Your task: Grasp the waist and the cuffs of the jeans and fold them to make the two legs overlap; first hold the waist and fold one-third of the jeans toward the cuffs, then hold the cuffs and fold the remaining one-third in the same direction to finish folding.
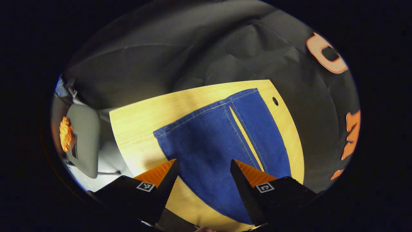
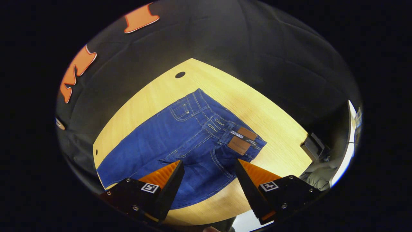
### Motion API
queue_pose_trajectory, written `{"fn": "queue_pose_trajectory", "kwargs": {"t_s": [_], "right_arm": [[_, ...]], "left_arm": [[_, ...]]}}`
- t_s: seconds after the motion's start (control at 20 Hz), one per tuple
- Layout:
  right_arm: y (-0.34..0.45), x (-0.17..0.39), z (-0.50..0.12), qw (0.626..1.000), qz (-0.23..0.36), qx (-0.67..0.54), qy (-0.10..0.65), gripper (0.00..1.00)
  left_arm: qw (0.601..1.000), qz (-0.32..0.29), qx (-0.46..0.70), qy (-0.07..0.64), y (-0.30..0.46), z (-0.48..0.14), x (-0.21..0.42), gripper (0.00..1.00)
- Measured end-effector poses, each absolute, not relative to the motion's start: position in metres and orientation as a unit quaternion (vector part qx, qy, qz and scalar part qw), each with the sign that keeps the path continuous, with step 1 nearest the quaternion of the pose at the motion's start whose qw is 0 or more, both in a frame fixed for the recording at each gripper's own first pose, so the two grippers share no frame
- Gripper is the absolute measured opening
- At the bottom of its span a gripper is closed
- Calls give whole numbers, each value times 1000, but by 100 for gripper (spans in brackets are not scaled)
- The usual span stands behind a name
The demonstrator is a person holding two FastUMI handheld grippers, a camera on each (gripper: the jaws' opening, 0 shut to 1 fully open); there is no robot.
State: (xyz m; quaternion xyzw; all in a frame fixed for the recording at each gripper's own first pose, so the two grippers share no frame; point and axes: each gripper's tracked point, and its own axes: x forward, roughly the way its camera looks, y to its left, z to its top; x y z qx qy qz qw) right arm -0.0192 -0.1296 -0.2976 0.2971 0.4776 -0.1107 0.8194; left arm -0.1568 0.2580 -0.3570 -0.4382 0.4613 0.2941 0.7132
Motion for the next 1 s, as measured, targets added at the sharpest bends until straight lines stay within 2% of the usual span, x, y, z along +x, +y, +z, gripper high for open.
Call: {"fn": "queue_pose_trajectory", "kwargs": {"t_s": [0.25, 0.45, 0.75, 1.0], "right_arm": [[-128, -21, -309, 793, -113, 346, 489, 98], [-135, -27, -322, 785, -123, 350, 496, 98], [-142, -32, -337, 761, -137, 393, 497, 98], [-141, -27, -340, 756, -136, 415, 487, 98]], "left_arm": [[680, 301, -480, 465, 273, -375, -170, 98], [680, 293, -499, 450, 279, -381, -173, 98], [716, 230, -504, 425, 282, -382, -147, 96], [733, 196, -506, 409, 276, -387, -115, 95]]}}
